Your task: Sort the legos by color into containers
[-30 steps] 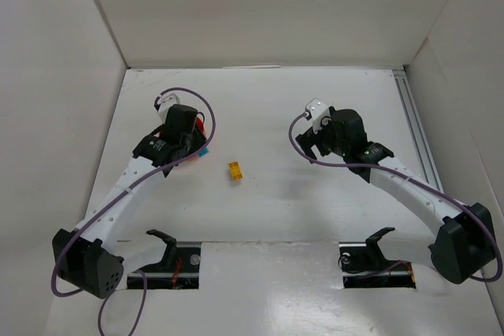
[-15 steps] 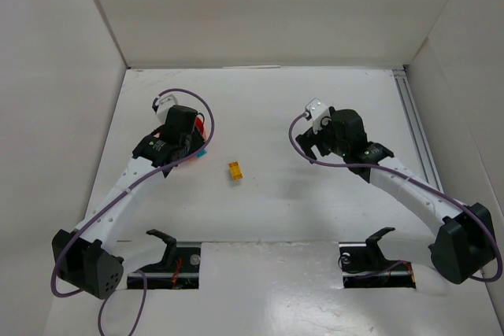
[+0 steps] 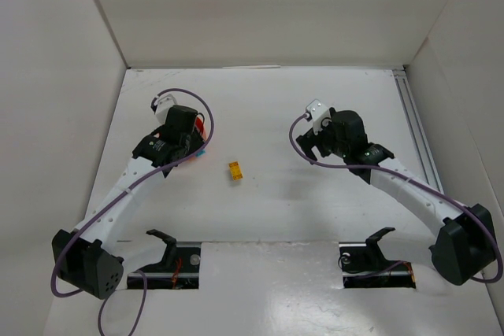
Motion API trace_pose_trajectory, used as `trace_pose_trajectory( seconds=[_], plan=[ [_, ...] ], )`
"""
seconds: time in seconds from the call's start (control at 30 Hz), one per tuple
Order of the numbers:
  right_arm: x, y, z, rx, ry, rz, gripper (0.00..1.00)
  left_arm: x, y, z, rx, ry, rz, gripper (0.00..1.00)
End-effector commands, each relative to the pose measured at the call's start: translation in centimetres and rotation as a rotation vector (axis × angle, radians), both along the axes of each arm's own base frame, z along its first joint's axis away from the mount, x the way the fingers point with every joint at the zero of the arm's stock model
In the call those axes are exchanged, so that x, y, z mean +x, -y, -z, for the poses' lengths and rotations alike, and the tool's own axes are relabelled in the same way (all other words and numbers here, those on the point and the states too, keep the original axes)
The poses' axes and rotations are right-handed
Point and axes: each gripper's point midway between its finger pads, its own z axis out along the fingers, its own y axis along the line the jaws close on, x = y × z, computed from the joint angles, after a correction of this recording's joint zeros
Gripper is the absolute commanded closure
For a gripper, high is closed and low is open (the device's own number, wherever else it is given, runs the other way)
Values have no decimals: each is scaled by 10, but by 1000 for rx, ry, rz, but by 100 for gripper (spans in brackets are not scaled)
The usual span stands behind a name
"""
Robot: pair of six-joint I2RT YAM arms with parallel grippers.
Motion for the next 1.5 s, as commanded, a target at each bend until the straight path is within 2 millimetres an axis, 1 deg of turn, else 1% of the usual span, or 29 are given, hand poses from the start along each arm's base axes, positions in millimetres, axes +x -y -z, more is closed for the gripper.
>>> trace_pose_trajectory(
  seconds=[0.0, 0.03, 0.07, 0.17, 0.33, 0.4, 0.43, 0.53, 0.6, 0.67, 0.7, 0.73, 0.8, 0.83, 0.87, 0.9, 0.93, 0.97, 1.0, 1.07, 1.2, 1.23, 1.33, 1.37, 1.4, 1.47],
  plan=[
    [6, 0, -17, 39, 61, 12, 0, 6, -3, -21, 2, 64, -21, 100],
    [6, 0, -17, 39, 61, 12, 0, 6, -3, -21, 2, 64, -21, 100],
    [4, 0, -13, 35, 53, 12, 0, 6, -3, -21, 2, 64, -21, 100],
    [4, 0, -13, 34, 53, 12, 0, 8, -3, -23, 2, 64, -21, 100],
    [4, 0, -13, 34, 53, 12, 0, 13, -8, -20, 28, 69, -58, 100],
    [4, 0, -13, 34, 53, 12, 0, 19, -7, -25, 14, 99, -71, 100],
    [4, 0, -13, 34, 53, 12, 0, 21, -6, -25, 13, 102, -72, 100],
    [5, 0, -18, 44, 70, 12, 0, 31, -5, -35, 23, 155, -57, 100],
    [5, 0, -18, 44, 70, 12, 0, 38, -4, -42, 24, 193, -55, 100],
    [5, 0, -18, 44, 70, 12, 0, 41, -4, -43, 40, 209, -38, 100],
    [4, 1, -14, 40, 62, 12, 0, 44, -6, -43, 51, 226, -46, 100],
    [4, 1, -14, 40, 62, 12, 0, 46, -10, -43, 74, 238, -57, 100],
    [4, 1, -14, 40, 62, 12, 0, 47, -19, -36, 113, 247, -92, 100],
    [4, 1, -14, 40, 62, 12, 0, 53, -22, -42, 116, 288, -124, 100],
    [6, 5, -14, 35, 64, 29, 0, 55, -25, -42, 122, 302, -141, 100],
    [6, 5, -14, 35, 64, 29, 0, 55, -27, -34, 131, 306, -154, 100],
    [6, 5, -14, 35, 64, 29, 0, 61, -27, -38, 100, 351, -191, 100],
    [6, 5, -14, 35, 64, 29, 0, 62, -33, -37, 106, 366, -229, 100],
    [6, 5, -10, 30, 55, 29, 0, 61, -36, -31, 105, 365, -253, 100],
    [8, 6, -7, 22, 49, 37, 0, 62, -40, -29, 80, 391, -305, 100],
    [8, 6, -7, 22, 49, 37, 0, 58, -47, -16, 77, 385, -381, 100],
    [8, 6, -7, 22, 49, 37, 0, 55, -50, -9, 92, 379, -391, 100],
    [8, 8, -7, 18, 51, 45, 0, 56, -54, -8, 84, 419, -416, 100],
    [9, 7, -4, 13, 43, 45, 0, 54, -57, 0, 94, 417, -425, 100],
    [9, 7, -4, 13, 43, 45, 0, 55, -55, -2, 96, 438, -426, 100],
    [11, 10, -1, 9, 35, 54, 0, 53, -62, -1, 113, 452, -464, 100]
  ],
)
